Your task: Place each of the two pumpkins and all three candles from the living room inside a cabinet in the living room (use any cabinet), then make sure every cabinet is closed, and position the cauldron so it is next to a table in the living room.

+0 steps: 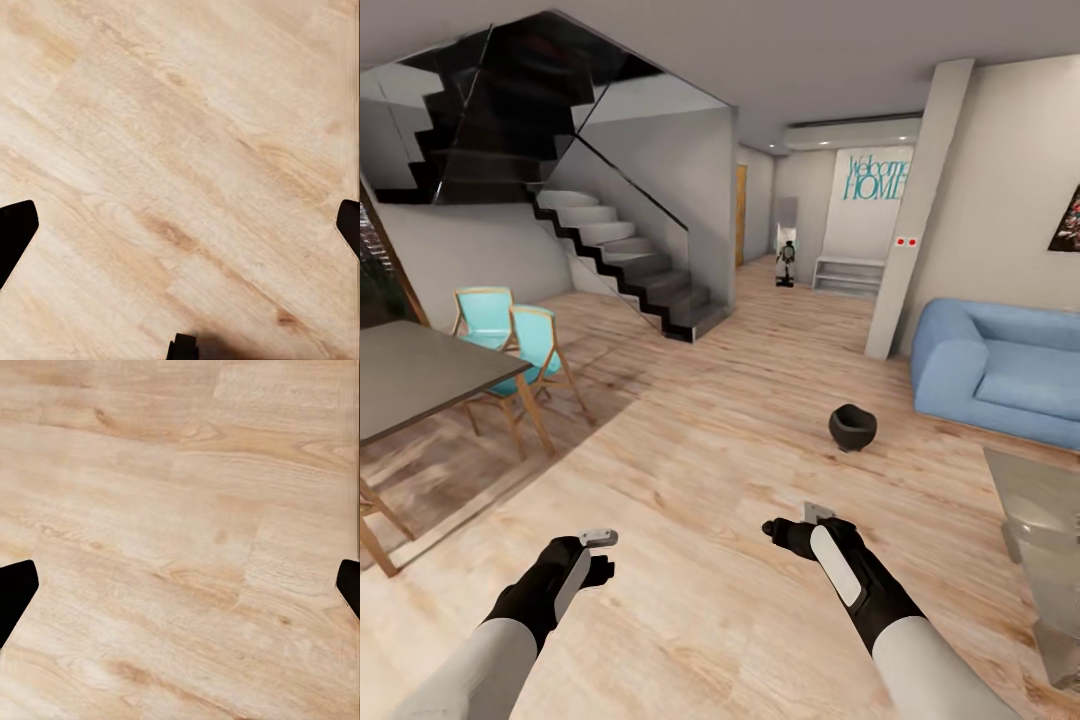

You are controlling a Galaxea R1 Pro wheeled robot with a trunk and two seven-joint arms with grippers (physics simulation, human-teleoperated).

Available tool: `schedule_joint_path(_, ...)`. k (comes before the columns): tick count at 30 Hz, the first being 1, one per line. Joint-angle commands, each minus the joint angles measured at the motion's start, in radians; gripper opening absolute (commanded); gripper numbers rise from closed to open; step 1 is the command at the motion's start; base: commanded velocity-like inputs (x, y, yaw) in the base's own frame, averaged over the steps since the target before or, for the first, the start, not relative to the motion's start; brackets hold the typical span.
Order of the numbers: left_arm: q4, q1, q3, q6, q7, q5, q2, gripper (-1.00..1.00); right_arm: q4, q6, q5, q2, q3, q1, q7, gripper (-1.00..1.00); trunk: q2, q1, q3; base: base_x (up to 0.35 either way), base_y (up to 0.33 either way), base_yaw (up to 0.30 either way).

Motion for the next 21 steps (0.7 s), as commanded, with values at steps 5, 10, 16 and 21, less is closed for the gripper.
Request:
schedule_joint_path(5,-0.002,0.000,0.000,0.004,0.007,0.010,0.000,1.00,-0.001,0.002,-0.011,0.000,0.003,-0.001,-0.009,1.00,-0.001,0.001,-0.001,0.318,0.097,-0.288)
schedule_joint_path(10,-0.002,0.000,0.000,0.003,0.007,0.010,0.000,1.00,-0.001,0.002,-0.011,0.000,0.003,-0.001,-0.008,1.00,-0.001,0.001,-0.003,0.320,0.087,-0.287)
schedule_joint_path(16,-0.002,0.000,0.000,0.003,0.007,0.010,0.000,1.00,0.000,0.002,-0.012,0.000,0.003,-0.001,-0.008,1.00,-0.001,0.001,-0.006,0.335,0.016,-0.285)
schedule_joint_path(21,-0.002,0.000,0.000,0.003,0.007,0.010,0.000,1.00,0.000,0.002,-0.011,0.000,0.003,-0.001,-0.008,1.00,-0.001,0.001,-0.009,0.341,0.001,-0.285)
